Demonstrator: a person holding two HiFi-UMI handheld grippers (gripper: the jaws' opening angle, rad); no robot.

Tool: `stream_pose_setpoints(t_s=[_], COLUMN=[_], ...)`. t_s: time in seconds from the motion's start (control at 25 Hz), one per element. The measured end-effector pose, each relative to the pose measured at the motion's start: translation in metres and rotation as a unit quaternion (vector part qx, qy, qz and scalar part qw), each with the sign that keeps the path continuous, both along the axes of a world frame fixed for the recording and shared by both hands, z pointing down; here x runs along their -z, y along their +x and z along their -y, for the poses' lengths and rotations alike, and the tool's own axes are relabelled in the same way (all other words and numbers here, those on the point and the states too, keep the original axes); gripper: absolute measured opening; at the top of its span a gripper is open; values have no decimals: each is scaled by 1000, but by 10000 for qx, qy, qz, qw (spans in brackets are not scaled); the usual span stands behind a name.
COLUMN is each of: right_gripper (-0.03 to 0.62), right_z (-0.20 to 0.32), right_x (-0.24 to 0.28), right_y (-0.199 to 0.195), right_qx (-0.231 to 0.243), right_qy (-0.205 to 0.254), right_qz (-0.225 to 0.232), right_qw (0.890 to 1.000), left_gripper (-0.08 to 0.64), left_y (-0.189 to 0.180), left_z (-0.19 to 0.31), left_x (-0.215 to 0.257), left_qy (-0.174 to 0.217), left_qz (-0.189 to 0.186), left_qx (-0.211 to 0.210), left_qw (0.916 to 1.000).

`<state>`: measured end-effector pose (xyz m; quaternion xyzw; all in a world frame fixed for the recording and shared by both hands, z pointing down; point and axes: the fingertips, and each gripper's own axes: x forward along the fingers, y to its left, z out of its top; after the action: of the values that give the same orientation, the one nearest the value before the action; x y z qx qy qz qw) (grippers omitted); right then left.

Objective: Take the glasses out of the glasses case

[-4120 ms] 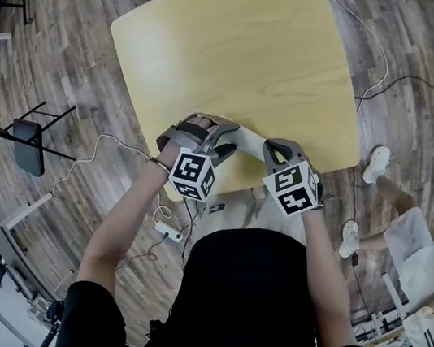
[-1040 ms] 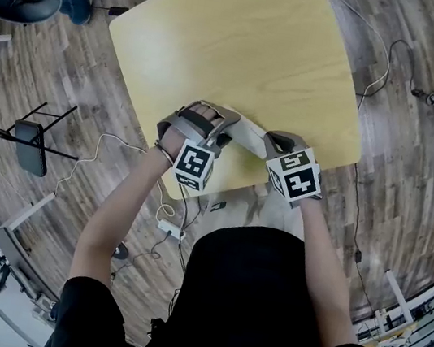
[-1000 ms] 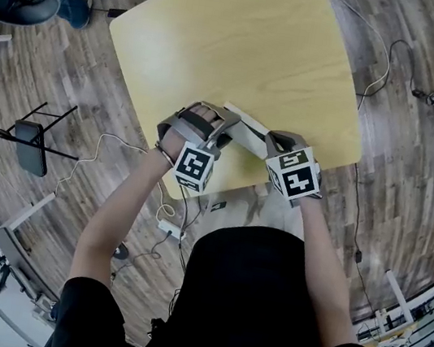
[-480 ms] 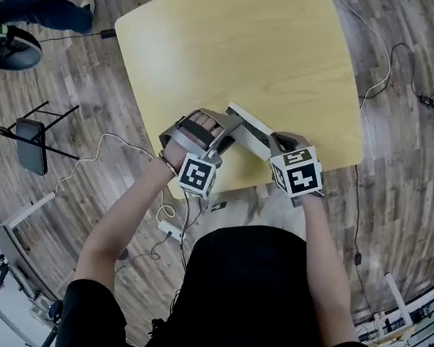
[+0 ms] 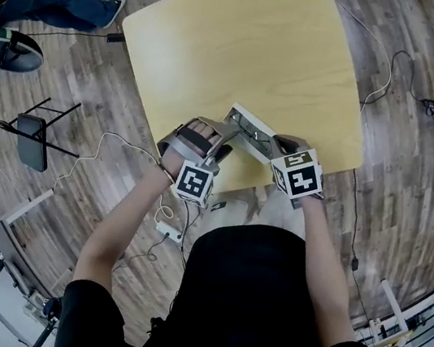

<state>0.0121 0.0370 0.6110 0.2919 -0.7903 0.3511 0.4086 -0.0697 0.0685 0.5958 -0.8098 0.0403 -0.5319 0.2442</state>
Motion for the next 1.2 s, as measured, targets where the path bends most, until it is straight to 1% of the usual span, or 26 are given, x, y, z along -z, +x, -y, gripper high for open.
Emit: stream_pose_setpoints(t_s=[0.2, 0.28, 0.4, 0.6, 0.8, 0.88, 1.0, 1.2], right_gripper=[17, 17, 17, 18, 18, 62, 63, 64], right_z=[-2, -5, -10, -11, -11, -10, -9, -13], right_x=[11, 15, 17, 18, 22, 22, 21, 13], right_y=[-7, -11, -16, -24, -39, -48, -60, -72], right_qx=[144, 190, 291, 481, 850, 1014, 1234, 1653], right_qy=[139, 182, 223, 359, 588, 619, 689, 843], right_qz=[45, 65, 67, 6, -74, -90, -119, -361], right_qw=[9998, 9996, 9993, 9982, 9946, 9929, 9899, 9820], left_gripper=[287, 271, 221, 213, 195, 189, 184, 184], left_y=[-4, -6, -7, -8, -10, -11, -13, -16], left_z=[-16, -21, -26, -25, -28, -29, -32, -40], left_x=[3, 5, 6, 5, 5, 4, 2, -5], left_qy=[-105, -73, -17, 13, 71, 76, 68, 12], left_qz=[15, 4, -72, -102, -96, -96, -90, -85], left_qx=[54, 103, 244, 474, 562, 616, 701, 826], left_qw=[9999, 9999, 9997, 9988, 9983, 9980, 9975, 9965])
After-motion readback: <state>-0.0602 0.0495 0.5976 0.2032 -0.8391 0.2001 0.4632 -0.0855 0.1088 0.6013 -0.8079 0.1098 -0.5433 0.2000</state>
